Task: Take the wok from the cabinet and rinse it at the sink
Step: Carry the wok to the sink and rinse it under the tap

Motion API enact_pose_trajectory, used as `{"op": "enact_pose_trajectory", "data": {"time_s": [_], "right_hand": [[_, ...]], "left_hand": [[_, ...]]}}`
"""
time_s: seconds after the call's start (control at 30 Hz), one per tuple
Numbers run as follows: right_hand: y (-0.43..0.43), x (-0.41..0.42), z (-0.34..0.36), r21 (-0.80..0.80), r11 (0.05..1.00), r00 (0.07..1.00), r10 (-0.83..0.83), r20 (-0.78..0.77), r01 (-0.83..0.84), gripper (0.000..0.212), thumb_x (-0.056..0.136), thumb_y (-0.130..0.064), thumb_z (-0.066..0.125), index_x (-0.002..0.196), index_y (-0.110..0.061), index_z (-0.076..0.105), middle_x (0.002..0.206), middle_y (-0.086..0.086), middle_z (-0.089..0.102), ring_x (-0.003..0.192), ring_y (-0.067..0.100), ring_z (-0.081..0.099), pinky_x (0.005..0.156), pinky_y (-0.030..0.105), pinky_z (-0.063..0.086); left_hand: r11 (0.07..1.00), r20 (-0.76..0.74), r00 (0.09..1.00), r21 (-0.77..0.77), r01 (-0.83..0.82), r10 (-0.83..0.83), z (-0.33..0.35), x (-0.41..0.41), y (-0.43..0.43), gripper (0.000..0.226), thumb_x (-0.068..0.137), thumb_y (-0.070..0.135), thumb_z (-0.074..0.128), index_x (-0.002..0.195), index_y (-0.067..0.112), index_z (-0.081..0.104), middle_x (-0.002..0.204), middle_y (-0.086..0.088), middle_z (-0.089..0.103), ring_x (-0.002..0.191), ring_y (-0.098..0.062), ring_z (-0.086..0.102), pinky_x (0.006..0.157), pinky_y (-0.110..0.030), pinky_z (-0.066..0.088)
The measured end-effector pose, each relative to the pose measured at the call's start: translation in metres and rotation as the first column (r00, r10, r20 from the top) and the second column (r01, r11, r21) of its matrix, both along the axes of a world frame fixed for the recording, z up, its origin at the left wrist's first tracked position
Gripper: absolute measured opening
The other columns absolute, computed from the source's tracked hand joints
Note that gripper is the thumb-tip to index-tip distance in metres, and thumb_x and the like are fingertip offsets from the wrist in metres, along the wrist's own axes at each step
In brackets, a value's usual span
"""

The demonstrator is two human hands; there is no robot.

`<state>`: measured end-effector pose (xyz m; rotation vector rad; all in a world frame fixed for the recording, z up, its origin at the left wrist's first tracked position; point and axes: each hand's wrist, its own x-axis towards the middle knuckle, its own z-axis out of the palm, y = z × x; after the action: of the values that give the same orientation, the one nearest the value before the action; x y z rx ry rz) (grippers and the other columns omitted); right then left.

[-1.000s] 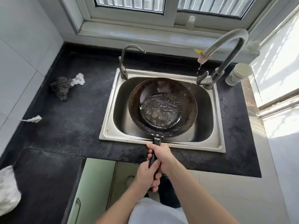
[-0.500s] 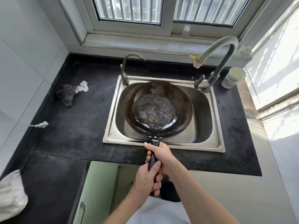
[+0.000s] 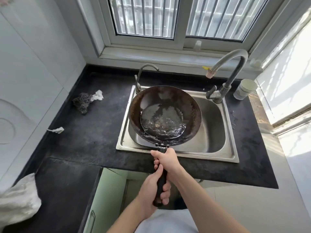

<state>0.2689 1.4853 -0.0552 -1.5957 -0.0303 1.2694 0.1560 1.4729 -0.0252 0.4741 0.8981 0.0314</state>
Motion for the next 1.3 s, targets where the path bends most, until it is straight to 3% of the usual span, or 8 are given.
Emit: {"op": "enact_pose_trajectory", "data": {"time_s": [0.07,0.13,0.33,0.57,0.7,0.87,0.97,1.3], "right_hand": [[0.002,0.003,0.001,0.033,0.999,0.999,0.032,0.020,-0.033,0.033,0.092,-0.005,0.069,0.071,-0.010,0.045,0.045,-0.001,0.042,0.036,0.008,0.042,0.037,0.021,0.041],[0.005,0.009,0.003,0.065,0.997,0.999,0.048,0.004,-0.048,0.034,0.092,-0.005,0.069,0.069,-0.010,0.045,0.047,0.000,0.042,0.036,0.008,0.041,0.037,0.020,0.041],[0.000,0.028,0.011,0.130,0.980,0.986,0.157,-0.057,-0.149,0.036,0.093,-0.010,0.070,0.065,-0.012,0.047,0.051,0.001,0.043,0.039,0.009,0.041,0.038,0.022,0.040],[-0.016,0.050,0.010,0.099,0.934,0.939,0.345,0.004,-0.343,0.034,0.089,-0.016,0.075,0.063,-0.006,0.056,0.051,0.007,0.056,0.047,0.021,0.060,0.055,0.033,0.052],[-0.027,0.062,0.005,0.085,0.917,0.921,0.388,0.039,-0.390,0.030,0.087,-0.015,0.076,0.072,-0.009,0.052,0.050,0.001,0.056,0.050,0.021,0.066,0.056,0.032,0.056],[-0.035,0.070,-0.004,0.113,0.896,0.903,0.429,0.028,-0.429,0.026,0.090,-0.009,0.069,0.082,-0.009,0.044,0.048,0.003,0.045,0.039,0.017,0.052,0.058,0.038,0.060],[-0.037,0.074,-0.007,0.151,0.882,0.892,0.453,-0.001,-0.447,0.026,0.092,-0.002,0.063,0.075,-0.009,0.044,0.047,0.004,0.044,0.039,0.017,0.047,0.052,0.031,0.054],[-0.034,0.080,-0.013,0.274,0.828,0.852,0.521,-0.052,-0.490,0.025,0.094,-0.003,0.063,0.076,-0.008,0.046,0.049,0.006,0.047,0.041,0.018,0.051,0.061,0.034,0.058]], "left_hand": [[0.977,0.055,0.994,-0.198,-0.079,0.091,0.002,0.003,0.003,0.038,0.086,0.047,0.058,0.078,0.010,0.053,0.056,0.000,0.036,0.036,-0.007,0.032,0.032,-0.017,0.027],[0.964,0.083,0.986,-0.235,-0.123,0.147,0.006,0.010,0.004,0.034,0.084,0.043,0.060,0.075,0.011,0.052,0.056,0.002,0.035,0.034,-0.005,0.030,0.030,-0.015,0.020],[0.967,-0.127,0.981,0.229,-0.114,0.146,0.008,0.038,-0.013,0.042,0.097,0.050,0.045,0.073,0.016,0.043,0.053,0.000,0.032,0.035,-0.008,0.019,0.034,-0.012,0.017],[0.860,-0.217,0.958,0.507,-0.056,0.190,0.001,0.060,-0.040,0.045,0.102,0.040,0.039,0.069,0.008,0.039,0.049,-0.003,0.035,0.037,-0.013,0.023,0.037,-0.016,0.019],[0.815,-0.275,0.927,0.576,-0.055,0.256,-0.006,0.074,-0.054,0.048,0.101,0.039,0.040,0.064,0.010,0.041,0.047,-0.005,0.035,0.034,-0.014,0.025,0.037,-0.016,0.019],[0.803,-0.372,0.871,0.595,-0.042,0.322,-0.013,0.086,-0.067,0.049,0.100,0.038,0.044,0.060,0.010,0.043,0.043,-0.002,0.036,0.032,-0.015,0.029,0.035,-0.019,0.020],[0.770,-0.417,0.843,0.638,0.006,0.339,-0.018,0.088,-0.072,0.042,0.098,0.042,0.047,0.067,0.013,0.049,0.047,0.001,0.043,0.035,-0.017,0.034,0.036,-0.022,0.023],[0.735,-0.382,0.849,0.678,-0.012,0.366,-0.008,0.091,-0.074,0.026,0.097,0.032,0.052,0.082,0.012,0.054,0.050,0.004,0.043,0.035,-0.011,0.031,0.036,-0.020,0.023]]}}
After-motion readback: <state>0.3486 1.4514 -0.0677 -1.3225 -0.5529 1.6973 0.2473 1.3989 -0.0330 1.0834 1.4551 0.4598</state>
